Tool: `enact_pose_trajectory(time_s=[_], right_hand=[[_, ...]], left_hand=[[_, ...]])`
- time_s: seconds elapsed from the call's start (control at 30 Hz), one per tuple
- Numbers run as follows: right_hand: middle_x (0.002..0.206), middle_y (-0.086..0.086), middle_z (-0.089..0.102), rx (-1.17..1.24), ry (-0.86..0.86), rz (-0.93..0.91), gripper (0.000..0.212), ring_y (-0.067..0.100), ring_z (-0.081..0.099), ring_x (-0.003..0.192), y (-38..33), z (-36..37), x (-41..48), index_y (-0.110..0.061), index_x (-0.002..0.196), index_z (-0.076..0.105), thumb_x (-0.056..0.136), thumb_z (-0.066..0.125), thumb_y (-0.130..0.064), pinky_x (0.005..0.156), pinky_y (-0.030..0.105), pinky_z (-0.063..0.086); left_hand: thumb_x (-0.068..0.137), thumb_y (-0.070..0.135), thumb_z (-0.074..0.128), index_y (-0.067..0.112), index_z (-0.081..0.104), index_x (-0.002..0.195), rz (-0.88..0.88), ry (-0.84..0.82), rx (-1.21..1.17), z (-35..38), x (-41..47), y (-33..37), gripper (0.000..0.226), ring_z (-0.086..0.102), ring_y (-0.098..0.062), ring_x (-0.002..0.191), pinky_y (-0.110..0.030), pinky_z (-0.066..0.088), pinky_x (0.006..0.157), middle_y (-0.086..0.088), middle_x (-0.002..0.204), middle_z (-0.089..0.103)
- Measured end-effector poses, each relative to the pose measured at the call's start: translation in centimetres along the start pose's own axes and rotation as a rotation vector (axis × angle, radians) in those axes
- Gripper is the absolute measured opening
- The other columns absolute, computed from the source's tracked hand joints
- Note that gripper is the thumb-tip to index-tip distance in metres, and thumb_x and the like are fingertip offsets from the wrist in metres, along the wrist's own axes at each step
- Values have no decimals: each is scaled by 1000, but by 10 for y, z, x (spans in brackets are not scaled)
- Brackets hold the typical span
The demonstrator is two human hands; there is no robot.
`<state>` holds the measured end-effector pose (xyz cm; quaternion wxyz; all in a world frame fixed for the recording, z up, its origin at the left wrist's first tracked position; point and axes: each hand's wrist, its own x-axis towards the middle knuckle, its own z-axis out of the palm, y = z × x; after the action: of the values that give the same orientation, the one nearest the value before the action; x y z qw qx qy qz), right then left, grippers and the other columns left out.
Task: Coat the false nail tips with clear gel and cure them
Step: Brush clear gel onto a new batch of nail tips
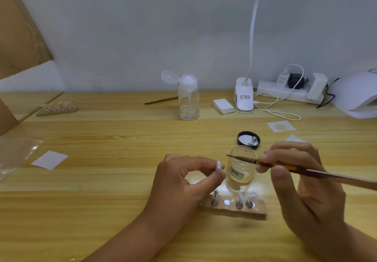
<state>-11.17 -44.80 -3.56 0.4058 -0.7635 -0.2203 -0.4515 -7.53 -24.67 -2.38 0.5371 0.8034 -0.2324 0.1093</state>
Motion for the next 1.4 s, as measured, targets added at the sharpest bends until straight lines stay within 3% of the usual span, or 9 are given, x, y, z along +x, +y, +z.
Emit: enact_pose_trajectory(time_s=[0.27, 0.47, 0.67, 0.9, 1.13, 1.4], right_hand=[[95, -17, 64, -19, -12, -22, 20, 16, 58, 104, -1, 0, -1, -26, 101, 62, 104, 44, -33, 83, 43, 43], [91, -16, 66, -27, -12, -21, 17, 14, 57, 105, 0, 0, 2, -26, 104, 59, 104, 44, -33, 87, 38, 41], [91, -16, 66, -61, -53, -104, 20, 9, 56, 107, -3, -2, -1, -22, 108, 61, 103, 44, -31, 87, 34, 38], [100, -19, 63, -119, -111, -144, 19, 6, 55, 109, -3, -2, 0, -23, 107, 59, 104, 42, -31, 88, 35, 38], [91, -19, 62, -76, -109, -151, 20, 8, 57, 104, -7, -4, 1, -23, 99, 59, 103, 42, -32, 88, 33, 37], [94, -18, 62, -83, -130, -117, 21, 6, 55, 108, -5, 0, 1, -24, 102, 60, 104, 42, -33, 86, 36, 40]], left_hand=[[76, 42, 77, 41, 74, 89, -1, -40, -4, 0, 0, 4, 14, 58, 0, 101, -30, 43, 89, 28, 81, 72], [77, 39, 77, 34, 76, 79, 52, -37, -5, 1, 1, 3, 6, 63, -4, 94, -16, 37, 86, 22, 79, 72], [77, 34, 75, 34, 77, 81, 94, -35, -7, -1, 2, 2, 4, 68, -9, 85, -23, 36, 89, 20, 81, 72], [77, 32, 73, 36, 76, 82, 61, 2, 5, -1, 2, 2, 7, 67, -7, 87, -17, 35, 88, 23, 81, 70], [76, 33, 73, 37, 76, 82, 54, 11, 30, -1, 3, 4, 8, 66, -6, 88, -23, 38, 89, 23, 82, 70], [74, 28, 73, 36, 75, 78, 52, 41, 37, 0, 3, 6, 10, 65, -6, 86, -38, 45, 87, 21, 80, 69]])
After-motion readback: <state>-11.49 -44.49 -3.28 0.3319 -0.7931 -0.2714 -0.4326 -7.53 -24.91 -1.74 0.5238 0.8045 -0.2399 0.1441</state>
